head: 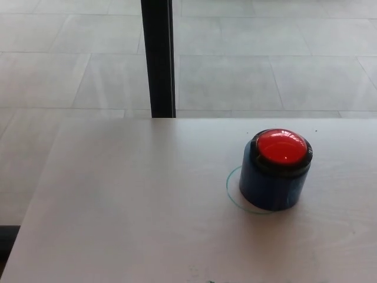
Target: The robot uses its right hand to press the red button kept in the middle of the desk
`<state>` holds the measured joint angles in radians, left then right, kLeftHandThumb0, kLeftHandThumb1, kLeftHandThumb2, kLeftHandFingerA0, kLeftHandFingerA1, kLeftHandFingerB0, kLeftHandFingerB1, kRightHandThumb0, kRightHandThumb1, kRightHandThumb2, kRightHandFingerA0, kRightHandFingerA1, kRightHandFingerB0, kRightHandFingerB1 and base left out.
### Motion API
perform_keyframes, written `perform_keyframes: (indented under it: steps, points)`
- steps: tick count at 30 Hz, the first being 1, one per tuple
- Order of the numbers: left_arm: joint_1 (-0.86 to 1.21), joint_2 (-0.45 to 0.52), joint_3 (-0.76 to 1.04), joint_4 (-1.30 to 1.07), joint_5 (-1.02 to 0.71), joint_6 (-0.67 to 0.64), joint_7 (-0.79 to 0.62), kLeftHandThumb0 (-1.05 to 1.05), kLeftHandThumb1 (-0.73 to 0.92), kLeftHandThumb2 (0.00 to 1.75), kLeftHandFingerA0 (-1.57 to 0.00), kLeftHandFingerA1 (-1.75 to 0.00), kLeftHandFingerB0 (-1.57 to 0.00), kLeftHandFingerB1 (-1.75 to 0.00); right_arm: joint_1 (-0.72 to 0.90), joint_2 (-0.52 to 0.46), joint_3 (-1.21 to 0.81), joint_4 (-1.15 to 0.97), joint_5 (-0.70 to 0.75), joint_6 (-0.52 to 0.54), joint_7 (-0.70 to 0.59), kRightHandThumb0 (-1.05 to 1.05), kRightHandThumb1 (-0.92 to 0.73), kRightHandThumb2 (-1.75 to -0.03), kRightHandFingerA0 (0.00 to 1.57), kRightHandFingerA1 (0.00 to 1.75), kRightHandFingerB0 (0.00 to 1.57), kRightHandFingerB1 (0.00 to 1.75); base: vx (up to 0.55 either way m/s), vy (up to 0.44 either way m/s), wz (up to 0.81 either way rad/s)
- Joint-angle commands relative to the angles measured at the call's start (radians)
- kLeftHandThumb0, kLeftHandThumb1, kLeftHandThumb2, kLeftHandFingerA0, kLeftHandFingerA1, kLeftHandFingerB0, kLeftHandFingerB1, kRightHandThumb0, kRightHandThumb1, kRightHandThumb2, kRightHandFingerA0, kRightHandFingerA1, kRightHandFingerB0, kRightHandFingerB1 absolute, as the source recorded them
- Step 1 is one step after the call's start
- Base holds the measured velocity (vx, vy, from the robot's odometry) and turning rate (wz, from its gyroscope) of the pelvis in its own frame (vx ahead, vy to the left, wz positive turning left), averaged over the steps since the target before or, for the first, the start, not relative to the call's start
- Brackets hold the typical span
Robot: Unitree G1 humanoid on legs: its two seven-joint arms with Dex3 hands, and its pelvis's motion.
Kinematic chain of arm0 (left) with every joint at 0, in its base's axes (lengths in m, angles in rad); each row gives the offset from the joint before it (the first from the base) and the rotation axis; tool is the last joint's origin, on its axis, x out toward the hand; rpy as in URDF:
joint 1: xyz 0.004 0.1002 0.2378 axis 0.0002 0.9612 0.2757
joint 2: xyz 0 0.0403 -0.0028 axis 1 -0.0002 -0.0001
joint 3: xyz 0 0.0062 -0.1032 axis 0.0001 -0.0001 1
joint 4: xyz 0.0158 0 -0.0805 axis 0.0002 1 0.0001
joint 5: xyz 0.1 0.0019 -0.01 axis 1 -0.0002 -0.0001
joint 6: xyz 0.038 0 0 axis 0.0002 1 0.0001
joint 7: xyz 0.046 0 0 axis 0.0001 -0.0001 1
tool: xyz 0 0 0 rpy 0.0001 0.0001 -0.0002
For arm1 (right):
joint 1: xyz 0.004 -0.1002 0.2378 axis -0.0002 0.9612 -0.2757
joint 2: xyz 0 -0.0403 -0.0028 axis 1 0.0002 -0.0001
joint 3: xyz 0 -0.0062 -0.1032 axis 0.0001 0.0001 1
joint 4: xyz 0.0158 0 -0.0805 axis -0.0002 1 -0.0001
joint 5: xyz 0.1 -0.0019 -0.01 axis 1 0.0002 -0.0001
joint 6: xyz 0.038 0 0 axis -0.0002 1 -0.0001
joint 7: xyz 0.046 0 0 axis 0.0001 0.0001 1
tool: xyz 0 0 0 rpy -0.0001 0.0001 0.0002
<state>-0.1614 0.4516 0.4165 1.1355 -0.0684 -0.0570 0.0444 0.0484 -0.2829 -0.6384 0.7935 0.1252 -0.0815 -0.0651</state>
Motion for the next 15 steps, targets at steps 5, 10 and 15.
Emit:
perform_keyframes:
  steps: [5, 10, 15]
  points:
    - [-0.06, 0.062, 0.136, 0.095, -0.103, -0.005, 0.055, -0.44, 0.69, 1.1, -0.58, -1.53, -0.47, -1.22, -0.153, -0.182, -0.226, -0.03, 0.13, -0.049, -0.171, -0.5, -0.3, -1.45, 1.3, 1.24, 1.1, 0.97, 0.0, 0.0, 0.0]
    - [-0.059, 0.066, 0.131, 0.105, -0.092, -0.012, 0.071, -0.44, 0.69, 1.1, -0.62, -1.57, -0.48, -1.24, -0.253, -0.27, -0.247, -0.006, 0.137, -0.037, -0.206, -0.55, -0.21, -1.37, 1.4, 1.51, 1.22, 1.07, 0.0, 0.0, 0.0]
    - [-0.06, 0.065, 0.137, 0.096, -0.104, -0.006, 0.068, -0.45, 0.69, 1.1, -0.6, -1.61, -0.46, -1.24, -0.512, -0.408, -0.178, -0.017, 0.076, 0.012, -0.314, -0.27, -0.43, -1.19, 1.4, 1.33, 1.46, 1.35, 0.0, 0.0, 0.0]
